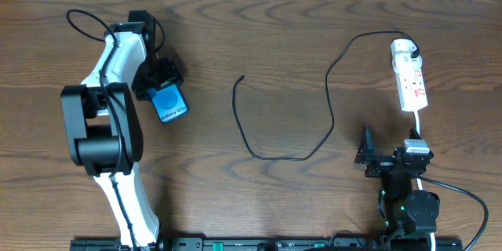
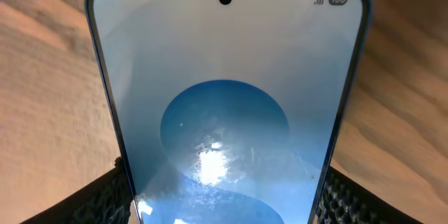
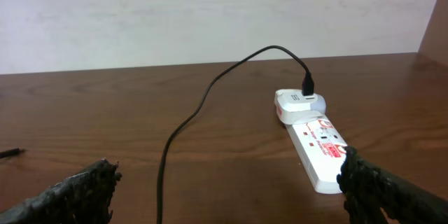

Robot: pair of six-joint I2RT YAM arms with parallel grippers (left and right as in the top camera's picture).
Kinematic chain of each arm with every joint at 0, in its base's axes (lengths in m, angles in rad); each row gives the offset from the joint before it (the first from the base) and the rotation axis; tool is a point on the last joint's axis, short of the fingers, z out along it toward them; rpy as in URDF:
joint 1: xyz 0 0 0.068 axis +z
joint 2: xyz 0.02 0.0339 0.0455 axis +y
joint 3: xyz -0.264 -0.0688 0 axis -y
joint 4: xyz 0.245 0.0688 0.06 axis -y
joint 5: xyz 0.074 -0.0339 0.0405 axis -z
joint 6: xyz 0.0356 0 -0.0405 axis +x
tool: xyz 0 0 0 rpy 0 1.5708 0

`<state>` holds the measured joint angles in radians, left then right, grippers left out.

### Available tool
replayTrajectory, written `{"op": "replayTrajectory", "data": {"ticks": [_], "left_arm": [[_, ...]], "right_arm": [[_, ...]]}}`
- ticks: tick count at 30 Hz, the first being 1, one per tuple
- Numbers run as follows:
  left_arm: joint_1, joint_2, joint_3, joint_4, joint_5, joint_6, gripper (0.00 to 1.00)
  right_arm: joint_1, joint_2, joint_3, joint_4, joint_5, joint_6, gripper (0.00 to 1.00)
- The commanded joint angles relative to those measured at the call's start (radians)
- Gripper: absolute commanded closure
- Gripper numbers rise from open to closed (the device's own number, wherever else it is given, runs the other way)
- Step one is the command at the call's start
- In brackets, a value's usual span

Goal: Plug charger to phone and switch on socket
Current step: 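Close the left gripper on the phone's bottom edge, then lift the phone with the left gripper and tilt it upright toward center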

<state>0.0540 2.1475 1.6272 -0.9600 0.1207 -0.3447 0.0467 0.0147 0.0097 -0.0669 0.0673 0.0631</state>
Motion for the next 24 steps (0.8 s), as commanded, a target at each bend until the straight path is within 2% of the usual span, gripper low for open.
{"op": "replayTrajectory", "data": {"ticks": [1, 10, 24], "left_arm": [[-0.006, -0.071, 0.002, -0.019, 0.078, -0.021, 0.23], [-0.006, -0.074, 0.002, -0.053, 0.131, -0.080, 0.23], [-0.006, -0.074, 0.002, -0.053, 0.386, -0.283, 0.23]], "right_arm": [[-0.007, -0.008, -0.004, -0.002, 0.002, -0.012, 0.01], [-0.007, -0.008, -0.004, -0.002, 0.002, -0.012, 0.01], [-0.007, -0.008, -0.004, -0.002, 0.002, -0.012, 0.01]]}}
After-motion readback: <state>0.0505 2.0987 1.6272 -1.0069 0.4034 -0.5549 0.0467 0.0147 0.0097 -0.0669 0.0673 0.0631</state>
